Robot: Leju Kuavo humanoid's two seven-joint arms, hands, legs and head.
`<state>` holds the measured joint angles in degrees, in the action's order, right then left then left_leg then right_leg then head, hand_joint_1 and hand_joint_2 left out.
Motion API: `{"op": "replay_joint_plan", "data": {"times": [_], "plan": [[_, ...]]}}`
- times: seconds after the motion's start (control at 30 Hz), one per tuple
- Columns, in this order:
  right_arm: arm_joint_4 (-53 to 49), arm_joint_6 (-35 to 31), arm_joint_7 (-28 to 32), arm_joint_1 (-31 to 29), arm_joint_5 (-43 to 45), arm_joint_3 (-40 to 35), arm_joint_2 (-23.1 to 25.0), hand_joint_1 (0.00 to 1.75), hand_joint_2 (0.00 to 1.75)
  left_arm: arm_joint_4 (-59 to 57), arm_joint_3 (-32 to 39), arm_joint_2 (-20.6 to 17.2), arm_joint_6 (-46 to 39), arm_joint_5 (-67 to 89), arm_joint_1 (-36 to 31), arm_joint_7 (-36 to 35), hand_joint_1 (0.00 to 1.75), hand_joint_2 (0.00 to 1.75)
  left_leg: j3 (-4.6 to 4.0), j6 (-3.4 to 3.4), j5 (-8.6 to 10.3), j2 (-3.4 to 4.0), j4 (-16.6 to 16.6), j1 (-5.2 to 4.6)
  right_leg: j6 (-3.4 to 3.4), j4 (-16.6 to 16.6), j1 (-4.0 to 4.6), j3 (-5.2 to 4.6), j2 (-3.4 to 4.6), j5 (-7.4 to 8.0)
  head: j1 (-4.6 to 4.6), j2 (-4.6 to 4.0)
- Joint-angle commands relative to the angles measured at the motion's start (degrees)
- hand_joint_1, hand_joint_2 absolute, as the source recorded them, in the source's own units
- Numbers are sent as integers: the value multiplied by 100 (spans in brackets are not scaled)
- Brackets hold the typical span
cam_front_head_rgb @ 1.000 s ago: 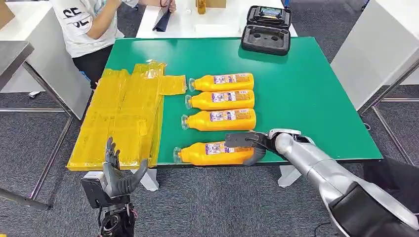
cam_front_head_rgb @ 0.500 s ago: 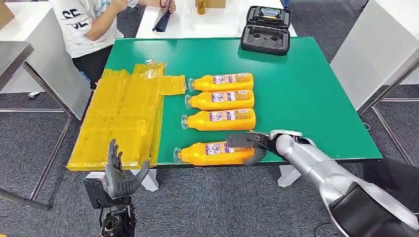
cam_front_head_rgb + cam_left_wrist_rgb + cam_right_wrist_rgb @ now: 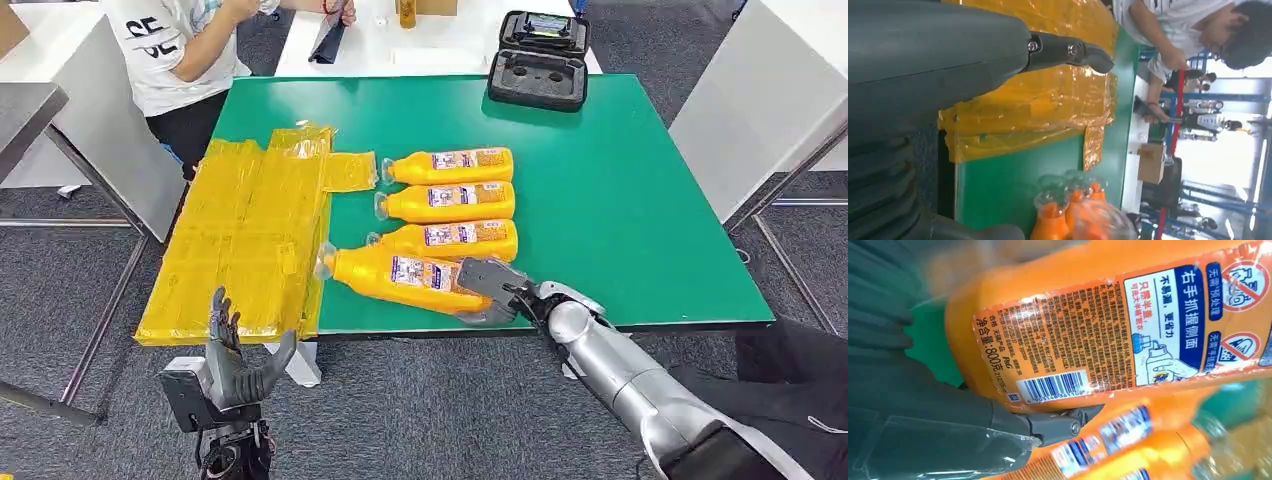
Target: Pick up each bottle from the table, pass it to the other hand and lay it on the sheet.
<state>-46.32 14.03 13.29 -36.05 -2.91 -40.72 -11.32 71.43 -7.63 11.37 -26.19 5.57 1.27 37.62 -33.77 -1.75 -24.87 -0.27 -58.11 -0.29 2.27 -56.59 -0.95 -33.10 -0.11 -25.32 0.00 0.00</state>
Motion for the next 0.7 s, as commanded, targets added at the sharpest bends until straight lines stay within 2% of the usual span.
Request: {"op": "replay_joint_plan", "data": {"times": [0.03, 0.07, 0.13, 0.27, 0.37, 0.43, 0.57, 0.7], "plan": [[-76, -77, 26, -58, -139, 750, 321, 175, 175, 317, 431, 51, 435, -486, 121, -117, 0, 175, 2, 7, -2, 11, -2, 3, -6, -2, 3, -1, 10, 1, 0, 0], [-67, -78, 35, -53, -145, 754, 327, 175, 175, 341, 447, 33, 453, -500, 130, -119, 0, 175, 1, 6, -2, 11, -2, 2, -5, -1, 2, -2, 9, 1, 0, 0], [-8, -130, 287, 3, -274, 877, 412, 175, 175, 576, 467, -6, 1161, -977, 225, -241, 0, 175, 2, 6, -2, 8, -1, 3, -6, 0, 3, 1, 7, 0, 2, 0], [22, -142, 729, 56, -483, 918, 502, 175, 175, 734, 471, -34, 1818, -1291, 279, -388, 0, 175, 4, 7, -3, 9, 1, 3, -6, 1, 3, 3, 8, 0, 4, 0], [-93, -224, 1439, 259, -789, 1075, 765, 175, 175, 823, 372, -81, 2782, -1625, 248, -571, 0, 175, 12, 13, -7, 19, 1, 7, -13, 0, 7, 7, 17, -2, 2, 0], [-114, -251, 1863, 409, -937, 1158, 992, 175, 175, 870, 254, -116, 3132, -1601, 179, -629, 0, 175, 7, 10, -3, 11, 2, 5, -10, 3, 5, 4, 10, 0, 0, 0], [-69, -378, 2127, 637, -1084, 1148, 1374, 175, 175, 930, 172, -119, 3243, -1514, 29, -686, 0, 175, 11, 14, -4, 17, 5, 9, -13, 4, 11, 6, 15, 1, 2, 0], [-66, -381, 2126, 626, -1083, 1163, 1351, 175, 175, 925, 179, -124, 3243, -1516, 38, -684, 0, 175, 4, 10, 0, 4, 1, 11, -10, 0, 14, 0, 0, -1, 0, 0]]}}
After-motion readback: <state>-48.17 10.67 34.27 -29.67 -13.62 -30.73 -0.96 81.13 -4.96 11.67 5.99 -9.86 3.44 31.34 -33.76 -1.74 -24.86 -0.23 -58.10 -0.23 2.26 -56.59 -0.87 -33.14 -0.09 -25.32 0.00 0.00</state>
